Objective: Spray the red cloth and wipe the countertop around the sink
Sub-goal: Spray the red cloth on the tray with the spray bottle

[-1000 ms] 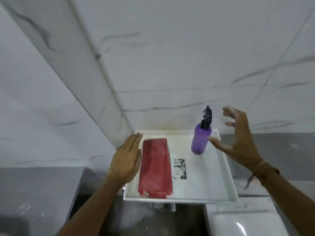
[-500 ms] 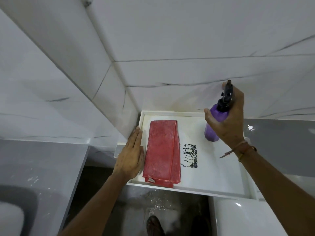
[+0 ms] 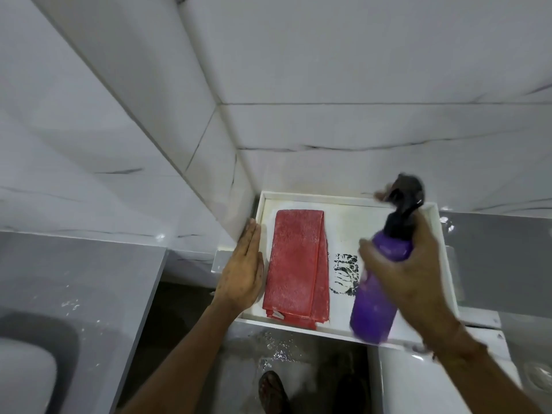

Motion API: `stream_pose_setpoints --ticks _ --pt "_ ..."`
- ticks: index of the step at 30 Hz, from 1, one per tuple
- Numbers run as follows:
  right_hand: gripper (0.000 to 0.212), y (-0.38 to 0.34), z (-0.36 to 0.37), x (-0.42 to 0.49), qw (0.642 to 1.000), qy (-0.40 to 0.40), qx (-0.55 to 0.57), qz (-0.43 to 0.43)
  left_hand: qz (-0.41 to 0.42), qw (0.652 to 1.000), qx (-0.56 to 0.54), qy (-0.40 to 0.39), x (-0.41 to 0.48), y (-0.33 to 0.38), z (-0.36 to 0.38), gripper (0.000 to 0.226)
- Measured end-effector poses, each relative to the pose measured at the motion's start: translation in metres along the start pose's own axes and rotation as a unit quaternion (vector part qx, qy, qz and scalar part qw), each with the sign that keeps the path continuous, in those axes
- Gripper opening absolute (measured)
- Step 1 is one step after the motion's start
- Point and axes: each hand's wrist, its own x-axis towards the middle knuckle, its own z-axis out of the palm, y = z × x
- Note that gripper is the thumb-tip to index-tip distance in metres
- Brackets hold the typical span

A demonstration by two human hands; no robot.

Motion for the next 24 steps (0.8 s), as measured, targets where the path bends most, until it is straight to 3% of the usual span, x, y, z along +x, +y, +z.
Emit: stream_pose_setpoints --ticks 3,7,10,16,24 --pt "0.05 -0.001 0.023 -0.036 0.988 -0.089 0.029 0.119 -0.003 1.0 -0.009 -0.006 0.0 0.002 -0.001 0.06" --pt "0.032 0.004 0.05 -0.045 0.974 -0.097 0.004 0.205 0.001 1.0 -0.024 0.0 -0.001 0.002 -0.001 0.057" --pt "0.021 0.01 0.057 -0.044 0.972 -0.089 -0.016 0.218 -0.002 1.0 -0.025 0.006 -0.001 0.001 0.001 0.057" --pt "0.025 0.012 0.06 -0.049 0.955 -0.134 -0.007 0.264 0.006 1.0 -0.021 0.008 -0.002 -0.001 0.002 0.058" --pt "0.02 0.011 0.059 -0.047 0.964 -0.106 0.013 0.242 0.01 1.0 -0.014 0.007 -0.002 -0.001 0.001 0.057"
